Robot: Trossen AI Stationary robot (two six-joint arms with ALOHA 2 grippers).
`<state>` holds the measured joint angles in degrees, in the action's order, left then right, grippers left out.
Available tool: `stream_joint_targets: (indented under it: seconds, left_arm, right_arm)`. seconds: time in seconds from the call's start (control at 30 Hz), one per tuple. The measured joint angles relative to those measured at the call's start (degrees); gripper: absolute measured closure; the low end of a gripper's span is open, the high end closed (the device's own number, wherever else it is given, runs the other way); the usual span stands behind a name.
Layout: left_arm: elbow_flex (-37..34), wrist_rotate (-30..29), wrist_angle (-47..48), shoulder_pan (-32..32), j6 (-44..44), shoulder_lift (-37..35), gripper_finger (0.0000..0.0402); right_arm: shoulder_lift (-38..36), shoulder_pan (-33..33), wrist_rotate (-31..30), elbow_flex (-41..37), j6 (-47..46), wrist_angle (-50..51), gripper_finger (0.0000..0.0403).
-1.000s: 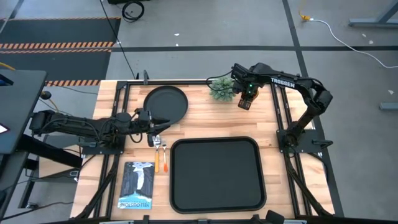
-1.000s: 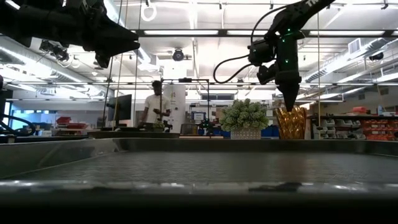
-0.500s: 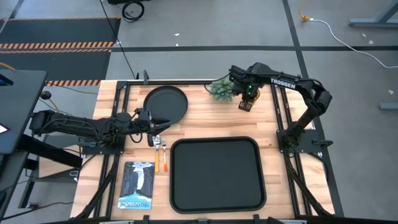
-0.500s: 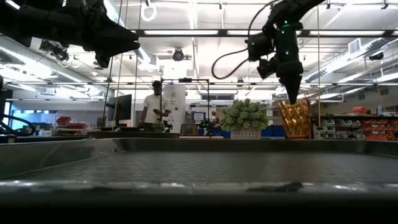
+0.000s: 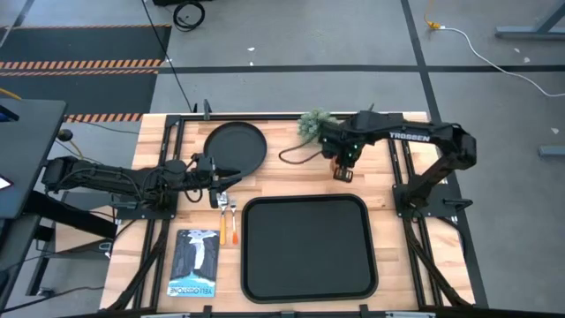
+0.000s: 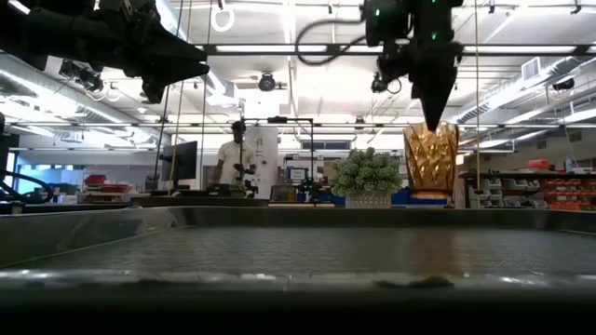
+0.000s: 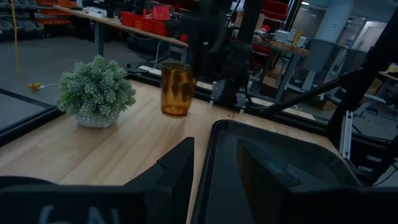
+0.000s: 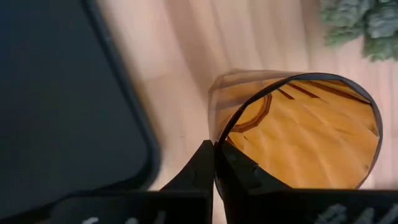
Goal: Pick and place plate/cup/fork/spoon on tray
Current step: Put the brown glass on the top right of the black serving tray
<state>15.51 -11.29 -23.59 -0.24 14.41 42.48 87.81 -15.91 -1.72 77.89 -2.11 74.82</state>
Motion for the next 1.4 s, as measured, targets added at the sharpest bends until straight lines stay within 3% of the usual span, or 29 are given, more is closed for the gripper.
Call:
stream_joint_targets:
  seconds: [0.43,0.63,1.4]
  left_arm:
    - [0.0,0.0,0.0,0.0,1.2,0.0,0.0271]
    - [0.0,0.0,0.0,0.0,1.5,0.0,0.0271]
    - [0.0,0.0,0.0,0.0,1.5,0.0,0.0271]
  right_arm:
    - [-0.7,22.4,3.1,0.0,-20.3,0.8,0.0391]
    - [-0.7,29.4,3.7,-1.1,-27.7,0.1,0.0391]
    - [-0.7,33.9,1.9,-11.5,-42.2,-6.1,0.0381]
